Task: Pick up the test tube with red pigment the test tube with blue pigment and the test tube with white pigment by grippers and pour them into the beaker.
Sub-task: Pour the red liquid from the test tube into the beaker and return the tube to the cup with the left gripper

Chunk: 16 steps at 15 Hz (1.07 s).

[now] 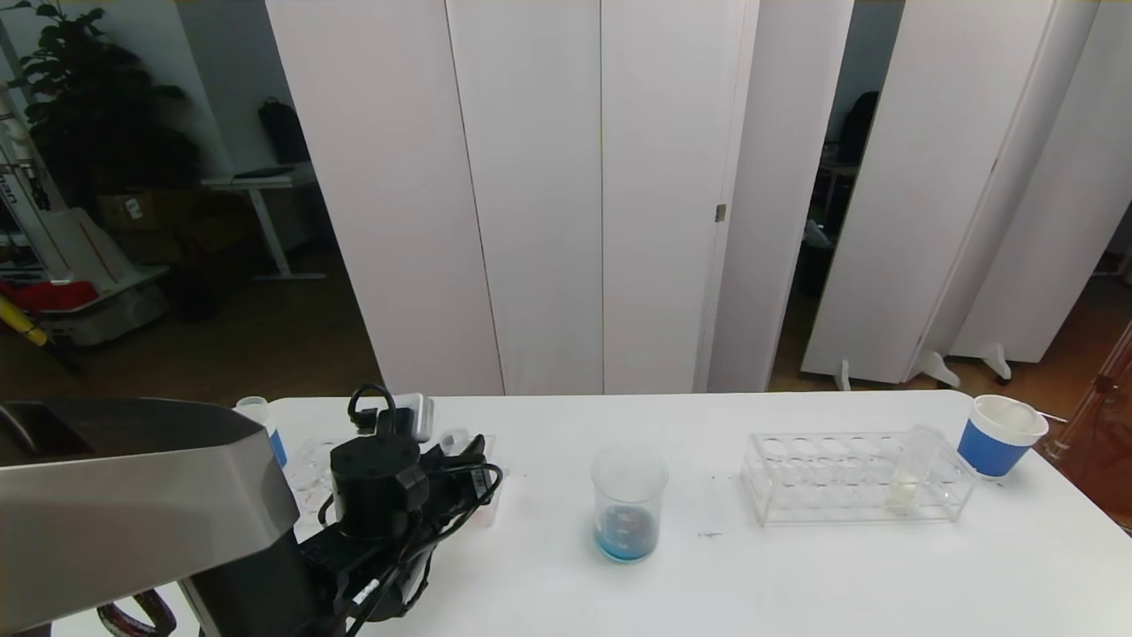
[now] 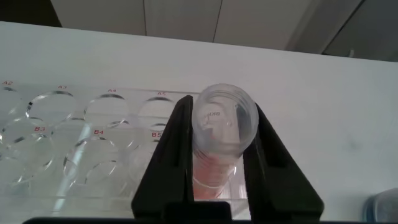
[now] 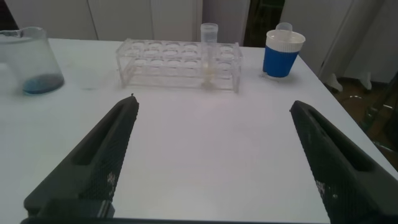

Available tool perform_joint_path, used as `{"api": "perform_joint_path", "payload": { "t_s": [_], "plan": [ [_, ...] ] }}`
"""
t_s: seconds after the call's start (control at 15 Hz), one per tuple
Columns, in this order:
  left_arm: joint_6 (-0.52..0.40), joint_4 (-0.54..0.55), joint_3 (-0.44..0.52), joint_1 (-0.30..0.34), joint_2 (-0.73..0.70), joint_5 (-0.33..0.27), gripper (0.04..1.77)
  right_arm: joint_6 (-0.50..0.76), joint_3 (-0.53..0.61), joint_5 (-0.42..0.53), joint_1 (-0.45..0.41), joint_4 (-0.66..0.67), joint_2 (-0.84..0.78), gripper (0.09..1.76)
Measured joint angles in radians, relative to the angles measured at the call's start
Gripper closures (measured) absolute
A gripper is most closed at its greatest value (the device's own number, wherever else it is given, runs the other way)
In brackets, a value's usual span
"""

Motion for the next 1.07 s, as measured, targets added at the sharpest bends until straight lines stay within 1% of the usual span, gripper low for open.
{"api": "perform_joint_path", "payload": {
  "t_s": [0.07, 0.13, 0.2, 0.87, 1.07],
  "plan": [
    [-0.001, 0.001, -0.002, 0.002, 0.002, 0.0, 1.09, 0.0, 0.0, -0.001, 0.0, 0.0, 0.0, 0.1],
    [-0.001, 0.002, -0.003, 0.001, 0.003, 0.0, 1.2, 0.0, 0.0, 0.0, 0.0, 0.0, 0.0, 0.1],
    [-0.001, 0.003, -0.003, 0.001, 0.004, 0.0, 1.23, 0.0, 0.0, -0.001, 0.0, 0.0, 0.0, 0.1],
    [0.005, 0.014, -0.007, -0.001, -0.001, 0.001, 1.23, 0.0, 0.0, -0.001, 0.0, 0.0, 0.0, 0.1],
    [0.027, 0.014, -0.002, -0.008, -0.018, 0.001, 1.23, 0.0, 0.0, -0.001, 0.0, 0.0, 0.0, 0.1]
  ]
}}
